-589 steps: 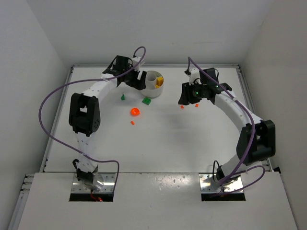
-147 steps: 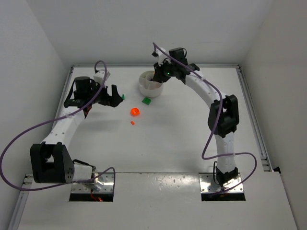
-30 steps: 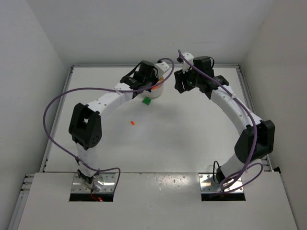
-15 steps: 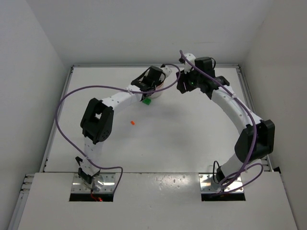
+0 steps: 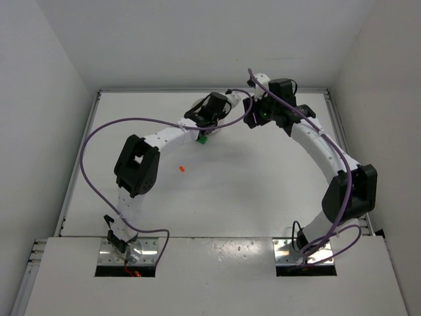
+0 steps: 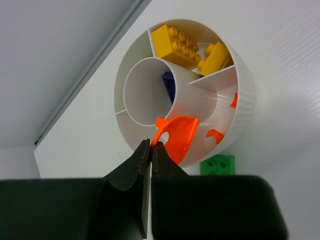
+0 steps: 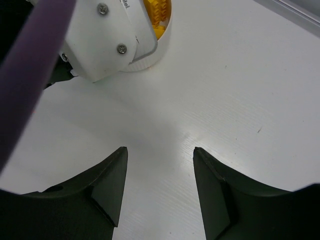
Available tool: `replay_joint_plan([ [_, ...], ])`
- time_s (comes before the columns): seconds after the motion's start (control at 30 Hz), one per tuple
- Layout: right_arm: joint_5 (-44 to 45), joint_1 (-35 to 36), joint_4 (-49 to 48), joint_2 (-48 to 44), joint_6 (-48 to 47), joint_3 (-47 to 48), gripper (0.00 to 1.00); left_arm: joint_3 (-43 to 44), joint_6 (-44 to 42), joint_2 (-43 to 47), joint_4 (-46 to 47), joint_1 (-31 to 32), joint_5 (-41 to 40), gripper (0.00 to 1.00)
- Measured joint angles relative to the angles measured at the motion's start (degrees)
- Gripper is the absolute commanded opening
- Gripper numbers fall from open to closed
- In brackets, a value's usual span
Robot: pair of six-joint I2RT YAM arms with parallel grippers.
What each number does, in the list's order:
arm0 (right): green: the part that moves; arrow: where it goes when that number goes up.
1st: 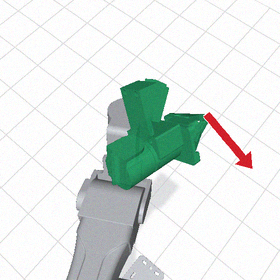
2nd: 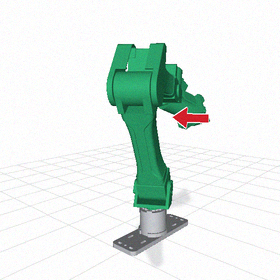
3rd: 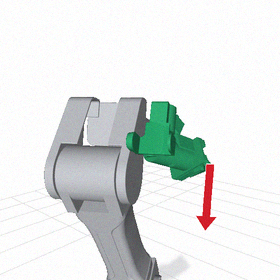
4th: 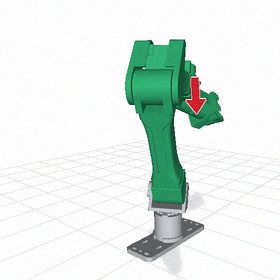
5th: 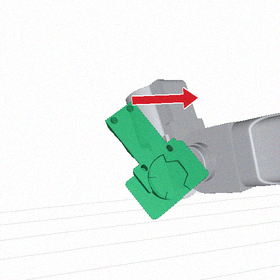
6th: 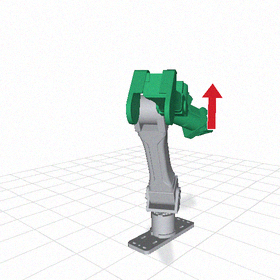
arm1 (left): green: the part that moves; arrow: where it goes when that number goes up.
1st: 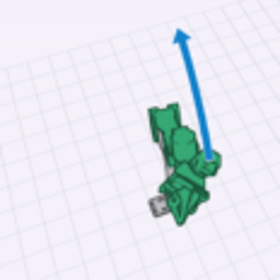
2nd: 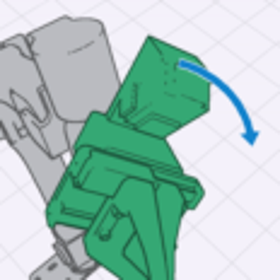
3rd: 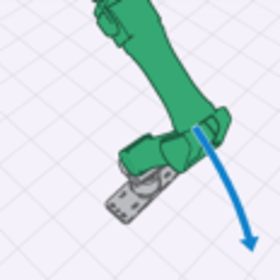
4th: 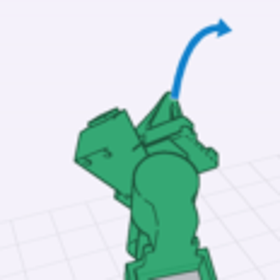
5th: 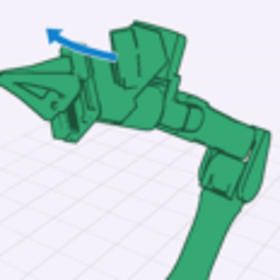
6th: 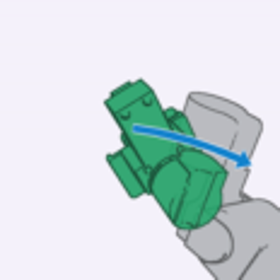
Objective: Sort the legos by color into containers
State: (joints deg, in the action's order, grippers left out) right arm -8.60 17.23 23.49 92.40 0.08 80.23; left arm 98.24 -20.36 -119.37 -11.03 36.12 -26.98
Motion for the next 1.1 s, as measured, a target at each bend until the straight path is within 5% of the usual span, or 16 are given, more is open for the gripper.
replay_joint_plan([
  [0.3, 0.0, -0.2, 0.1, 0.0, 0.0, 0.0, 0.56, 1.0, -0.2, -1.4, 0.0, 0.3, 0.1, 0.47],
  [0.67, -0.4, -0.6, -0.6, 0.0, 0.2, -0.4, 0.56, 0.2, 2.3, 1.0, -2.2, 0.2, 3.9, 0.42],
  [0.93, -1.6, -0.7, -0.7, -0.3, 0.6, -1.3, 0.56, -14.8, 3.3, 23.8, -16.1, -7.5, 27.6, 0.34],
  [1.1, -2.7, -0.7, -0.5, -0.3, 1.0, -1.3, 0.56, -25.8, -3.2, 31.8, -23.8, -16.5, 38.6, 0.52],
])
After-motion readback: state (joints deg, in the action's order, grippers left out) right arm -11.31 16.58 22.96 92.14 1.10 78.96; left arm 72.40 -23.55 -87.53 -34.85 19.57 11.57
